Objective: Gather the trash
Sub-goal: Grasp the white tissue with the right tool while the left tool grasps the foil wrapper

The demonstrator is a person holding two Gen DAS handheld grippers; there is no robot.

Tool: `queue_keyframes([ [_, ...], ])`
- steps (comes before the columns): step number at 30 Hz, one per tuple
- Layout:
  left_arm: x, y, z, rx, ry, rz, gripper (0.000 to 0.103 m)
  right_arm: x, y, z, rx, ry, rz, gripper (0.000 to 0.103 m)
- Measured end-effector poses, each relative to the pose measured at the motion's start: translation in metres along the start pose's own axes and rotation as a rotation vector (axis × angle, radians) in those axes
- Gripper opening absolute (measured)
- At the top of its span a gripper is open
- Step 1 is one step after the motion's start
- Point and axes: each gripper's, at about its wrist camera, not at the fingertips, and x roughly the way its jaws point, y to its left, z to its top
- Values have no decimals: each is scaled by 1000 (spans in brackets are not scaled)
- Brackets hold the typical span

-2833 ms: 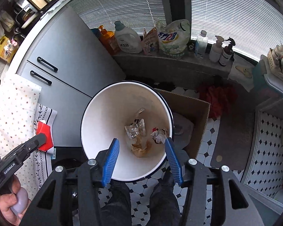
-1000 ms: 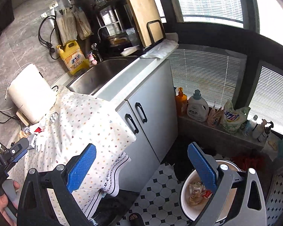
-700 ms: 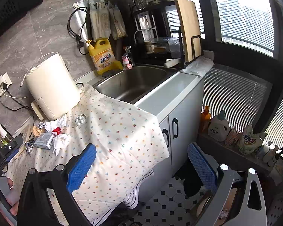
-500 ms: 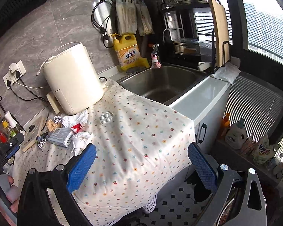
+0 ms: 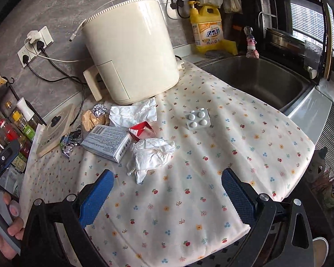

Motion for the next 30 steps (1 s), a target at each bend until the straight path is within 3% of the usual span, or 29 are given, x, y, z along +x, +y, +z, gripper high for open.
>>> queue_keyframes([
  [10,47,40,8,-48,117,15,96,72,29,16,-5,127,-26,75],
  [11,53,42,8,-51,126,13,96,78,29,15,-5,145,-31,68],
  [12,58,43,8,-52,136,12,93,83,28,14,-1,168,-30,45],
  [14,71,45,7,-60,165,12,86,84,24,13,12,176,-53,15],
  [15,78,46,7,-69,181,8,82,83,22,13,23,185,-36,9],
  [22,119,58,-2,-112,263,39,65,57,11,7,40,175,-16,7],
  [29,143,67,-6,-178,287,52,60,26,-7,-1,56,160,-13,7],
  [30,146,68,-6,-190,293,48,55,22,-10,-3,58,158,-15,7],
])
